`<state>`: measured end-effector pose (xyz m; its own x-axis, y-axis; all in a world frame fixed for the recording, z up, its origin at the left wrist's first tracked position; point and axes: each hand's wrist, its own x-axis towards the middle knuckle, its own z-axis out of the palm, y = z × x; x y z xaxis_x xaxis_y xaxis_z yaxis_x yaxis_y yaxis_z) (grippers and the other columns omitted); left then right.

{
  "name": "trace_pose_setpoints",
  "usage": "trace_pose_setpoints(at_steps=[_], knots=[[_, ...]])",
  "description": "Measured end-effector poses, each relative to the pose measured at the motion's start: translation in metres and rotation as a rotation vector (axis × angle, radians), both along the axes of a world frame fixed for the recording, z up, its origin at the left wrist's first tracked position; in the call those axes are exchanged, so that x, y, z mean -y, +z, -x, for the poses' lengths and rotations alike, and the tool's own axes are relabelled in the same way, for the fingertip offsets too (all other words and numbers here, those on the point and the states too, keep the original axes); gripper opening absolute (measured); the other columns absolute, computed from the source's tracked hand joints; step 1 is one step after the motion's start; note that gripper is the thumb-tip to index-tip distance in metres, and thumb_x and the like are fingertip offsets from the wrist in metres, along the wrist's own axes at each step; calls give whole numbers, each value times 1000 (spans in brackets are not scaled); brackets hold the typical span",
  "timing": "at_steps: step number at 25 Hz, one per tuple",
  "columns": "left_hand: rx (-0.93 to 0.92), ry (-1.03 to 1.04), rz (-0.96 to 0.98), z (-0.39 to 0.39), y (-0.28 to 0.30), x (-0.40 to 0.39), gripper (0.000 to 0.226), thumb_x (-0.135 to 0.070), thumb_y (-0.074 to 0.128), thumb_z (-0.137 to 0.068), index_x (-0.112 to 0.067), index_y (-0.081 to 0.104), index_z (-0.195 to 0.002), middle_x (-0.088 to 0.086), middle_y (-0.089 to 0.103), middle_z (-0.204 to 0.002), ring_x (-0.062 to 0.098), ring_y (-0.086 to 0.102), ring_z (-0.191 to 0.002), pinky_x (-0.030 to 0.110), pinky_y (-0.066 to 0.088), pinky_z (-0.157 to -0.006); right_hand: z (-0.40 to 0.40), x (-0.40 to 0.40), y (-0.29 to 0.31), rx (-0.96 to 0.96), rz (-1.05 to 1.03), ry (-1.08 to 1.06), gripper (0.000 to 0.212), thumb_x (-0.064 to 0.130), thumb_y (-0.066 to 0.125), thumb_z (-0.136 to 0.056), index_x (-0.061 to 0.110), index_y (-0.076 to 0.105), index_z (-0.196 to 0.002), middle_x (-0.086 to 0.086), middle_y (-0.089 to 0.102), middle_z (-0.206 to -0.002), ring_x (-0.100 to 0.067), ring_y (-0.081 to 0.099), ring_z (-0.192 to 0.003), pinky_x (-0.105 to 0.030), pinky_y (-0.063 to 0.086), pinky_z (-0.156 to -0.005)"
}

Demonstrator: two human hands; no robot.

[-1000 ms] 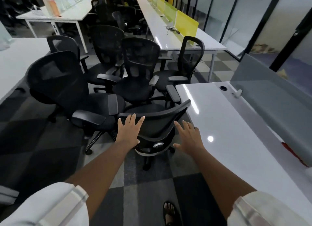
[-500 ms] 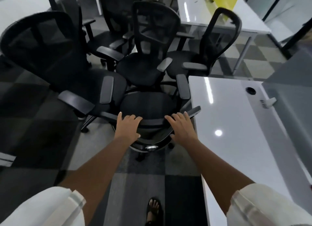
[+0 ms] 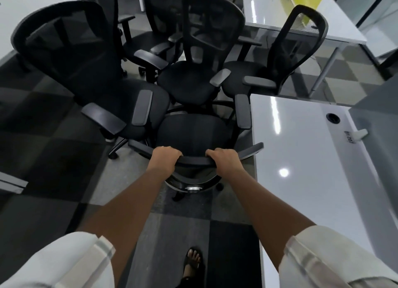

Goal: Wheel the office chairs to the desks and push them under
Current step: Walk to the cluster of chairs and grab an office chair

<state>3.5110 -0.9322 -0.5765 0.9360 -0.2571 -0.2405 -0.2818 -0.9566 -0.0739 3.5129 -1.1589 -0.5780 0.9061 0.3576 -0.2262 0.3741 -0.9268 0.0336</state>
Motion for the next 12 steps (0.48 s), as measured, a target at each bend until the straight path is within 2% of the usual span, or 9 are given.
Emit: trace_pose_setpoints(at_steps=[8, 12], knots=[[31, -26, -33, 87, -3, -35, 40, -15, 60, -90, -38, 66, -121, -8, 71, -106, 18, 65, -104, 28, 42, -79, 92, -37, -3, -24, -29, -37, 48, 10, 69, -81, 30, 51, -121, 2, 61, -100, -25, 63, -88, -36, 42, -71], [51, -73, -40, 166, -1, -70, 35, -19, 55, -92, -35, 64, -122, -7, 70, -109, 17, 64, -106, 29, 44, -87, 169, -70, -4, -40, -55, -37, 49, 11, 69, -80, 29, 52, -121, 0, 62, -103, -28, 65, -93, -36, 46, -71]])
